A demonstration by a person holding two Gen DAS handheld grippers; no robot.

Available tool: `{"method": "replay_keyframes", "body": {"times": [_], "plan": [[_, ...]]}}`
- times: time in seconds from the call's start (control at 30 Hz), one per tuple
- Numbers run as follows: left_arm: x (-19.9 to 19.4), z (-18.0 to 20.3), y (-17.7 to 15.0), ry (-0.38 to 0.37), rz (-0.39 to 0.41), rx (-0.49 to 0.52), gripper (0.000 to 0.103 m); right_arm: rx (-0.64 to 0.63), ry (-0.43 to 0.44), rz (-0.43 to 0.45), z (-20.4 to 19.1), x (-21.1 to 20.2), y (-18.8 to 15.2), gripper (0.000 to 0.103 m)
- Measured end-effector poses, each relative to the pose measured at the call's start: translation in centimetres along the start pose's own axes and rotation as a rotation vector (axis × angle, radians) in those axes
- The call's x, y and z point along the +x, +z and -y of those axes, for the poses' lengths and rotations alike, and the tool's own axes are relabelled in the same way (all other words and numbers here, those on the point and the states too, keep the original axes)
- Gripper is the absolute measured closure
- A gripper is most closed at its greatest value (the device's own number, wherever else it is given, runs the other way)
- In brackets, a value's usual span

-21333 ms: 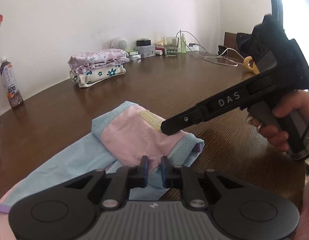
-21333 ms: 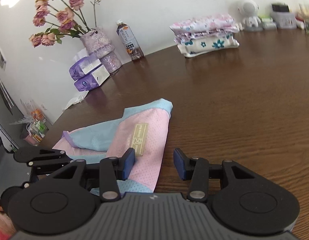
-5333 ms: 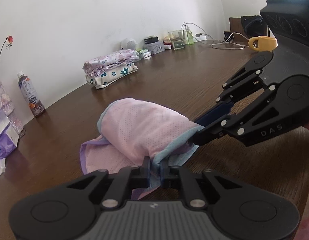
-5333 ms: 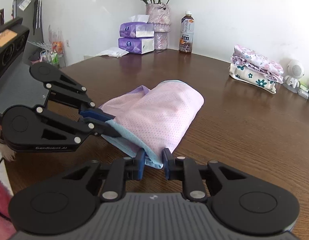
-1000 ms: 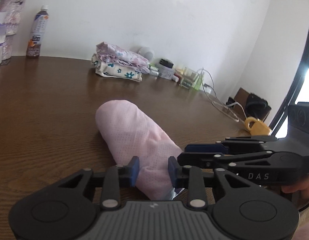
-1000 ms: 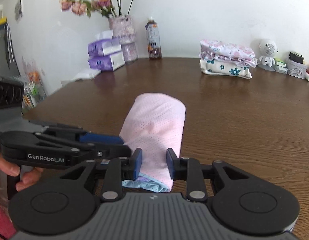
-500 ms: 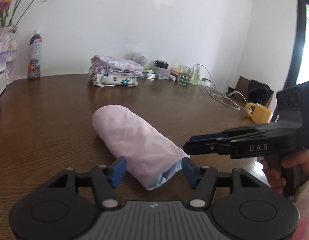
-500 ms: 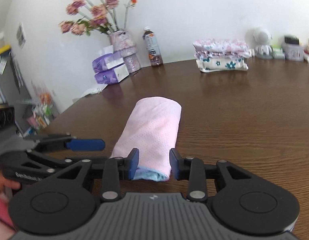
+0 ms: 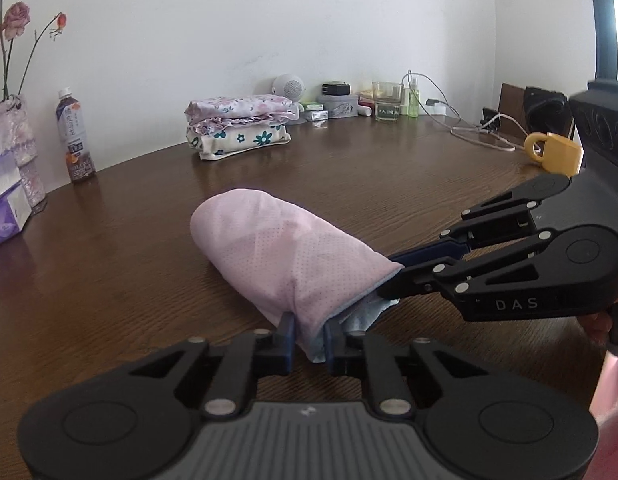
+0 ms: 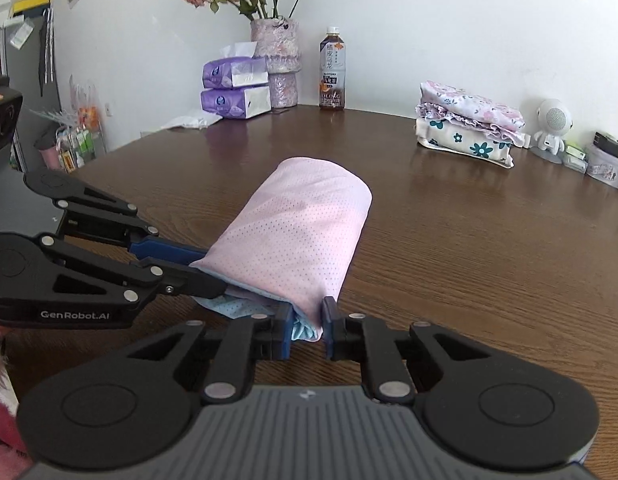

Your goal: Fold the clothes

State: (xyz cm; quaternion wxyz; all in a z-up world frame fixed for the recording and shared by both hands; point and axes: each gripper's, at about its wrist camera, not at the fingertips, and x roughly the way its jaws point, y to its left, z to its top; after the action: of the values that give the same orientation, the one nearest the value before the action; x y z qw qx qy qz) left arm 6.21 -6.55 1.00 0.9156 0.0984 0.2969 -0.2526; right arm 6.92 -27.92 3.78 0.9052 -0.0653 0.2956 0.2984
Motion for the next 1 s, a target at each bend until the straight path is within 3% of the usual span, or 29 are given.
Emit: {"method": "replay_keyframes", "body": {"times": [0.03,0.1,0.17,0.23,0.27,0.37,0.43,0.57,0.77,0.83,0.87,1.0], "plan": [[-0.3,-0.1,0.0,-0.011,-0.008,-0.007,0.063,0.018,0.011,0.006,0.3,-0.4,-0.1,0.077],[-1.1,-0.1,-0.2,-0.035,-0.009,-0.013,0.052,0.052,0.03,0.022,0.9,-1.5,-0.3,0.075],[-1.6,-0.2,-0.3,-0.066,-0.008,-0.012,0.056,0.085,0.039,0.027,1.4,-2.1,-0.6,0.075],[-1.5,-0.3,-0.3,-0.105,-0.014,-0.003,0.076,0.114,0.033,0.029,1.8,-2.3,-0.9,0.075],[-1.2,-0.1,-0.2,-0.112,-0.02,0.009,0.081,0.128,0.03,0.03,2.0,-2.4,-1.0,0.075],[-0.1,0.8,0.4,-0.108,-0.022,0.077,0.083,0.161,0.013,0.045,2.7,-2.9,-1.4,0.074],[0.9,1.7,1.1,-0.11,-0.026,0.126,0.092,0.174,-0.008,0.065,3.3,-3.4,-1.7,0.071],[2.9,4.1,2.7,-0.168,-0.035,0.205,0.093,0.201,-0.05,0.101,4.8,-4.5,-2.3,0.071],[5.7,6.3,4.3,-0.263,-0.041,0.203,0.09,0.276,-0.085,0.133,7.5,-5.4,-3.0,0.069],[5.0,6.0,4.2,-0.277,-0.036,0.195,0.076,0.29,-0.065,0.139,8.0,-5.4,-2.9,0.069],[4.6,5.7,4.2,-0.274,-0.03,0.188,0.074,0.292,-0.051,0.137,8.0,-5.2,-2.8,0.069],[1.4,1.5,3.2,-0.134,0.028,0.106,0.074,0.284,0.008,0.121,7.6,-4.0,-2.3,0.068]]}}
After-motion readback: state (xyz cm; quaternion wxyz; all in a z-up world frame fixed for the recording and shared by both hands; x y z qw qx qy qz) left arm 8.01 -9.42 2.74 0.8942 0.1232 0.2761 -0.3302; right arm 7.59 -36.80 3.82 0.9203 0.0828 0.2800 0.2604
